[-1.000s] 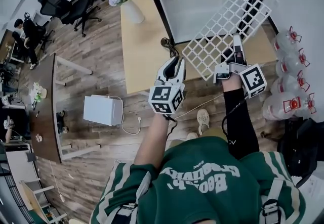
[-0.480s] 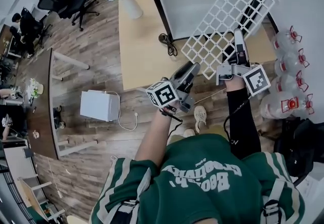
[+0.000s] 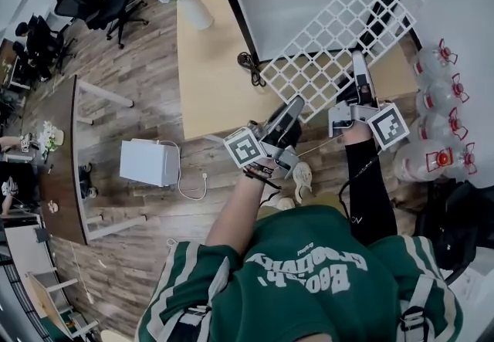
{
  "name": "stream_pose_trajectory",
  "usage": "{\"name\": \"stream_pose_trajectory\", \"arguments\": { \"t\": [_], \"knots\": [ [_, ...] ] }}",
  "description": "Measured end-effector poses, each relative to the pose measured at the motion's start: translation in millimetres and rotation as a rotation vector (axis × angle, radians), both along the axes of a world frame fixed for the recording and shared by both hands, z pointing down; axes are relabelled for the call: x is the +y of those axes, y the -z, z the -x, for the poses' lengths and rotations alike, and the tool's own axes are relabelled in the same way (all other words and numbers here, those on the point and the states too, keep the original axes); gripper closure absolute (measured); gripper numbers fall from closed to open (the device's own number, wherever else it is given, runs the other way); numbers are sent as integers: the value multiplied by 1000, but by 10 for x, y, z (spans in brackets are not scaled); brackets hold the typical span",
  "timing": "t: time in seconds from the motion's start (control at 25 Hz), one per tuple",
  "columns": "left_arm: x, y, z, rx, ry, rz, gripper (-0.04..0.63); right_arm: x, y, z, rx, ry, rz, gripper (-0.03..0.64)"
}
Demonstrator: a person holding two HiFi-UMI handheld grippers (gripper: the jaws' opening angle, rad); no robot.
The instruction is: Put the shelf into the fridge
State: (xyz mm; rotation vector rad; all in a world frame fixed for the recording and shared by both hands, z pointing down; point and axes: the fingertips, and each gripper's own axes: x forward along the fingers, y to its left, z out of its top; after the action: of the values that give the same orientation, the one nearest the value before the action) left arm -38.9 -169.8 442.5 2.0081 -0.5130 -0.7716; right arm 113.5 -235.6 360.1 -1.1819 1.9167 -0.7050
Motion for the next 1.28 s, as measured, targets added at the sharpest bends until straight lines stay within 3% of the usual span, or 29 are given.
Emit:
{"name": "stream_pose_trajectory", "arguments": {
  "t": [0.24, 0.4, 0.56, 0.68, 1.08, 1.28],
  "knots": [
    [-271, 157, 299, 54, 78, 13, 546, 57, -290, 54, 43, 74, 59, 554],
    [-451, 203, 366, 31, 106, 11, 541, 25, -510, 62, 54, 101, 109, 545],
    [-635, 129, 411, 32, 132, 58, 538, -15, -917, 12, -26, 82, 307, 545],
    [-765, 29, 448, 42, 166, 102, 538, -85, -1075, 22, -55, 89, 377, 551],
    [-1125, -168, 585, -14, 240, 143, 548, -502, -1117, 213, -100, 191, 351, 561],
    [-1236, -139, 628, -42, 266, 127, 546, -598, -1153, 240, -80, 199, 372, 561]
  ]
}}
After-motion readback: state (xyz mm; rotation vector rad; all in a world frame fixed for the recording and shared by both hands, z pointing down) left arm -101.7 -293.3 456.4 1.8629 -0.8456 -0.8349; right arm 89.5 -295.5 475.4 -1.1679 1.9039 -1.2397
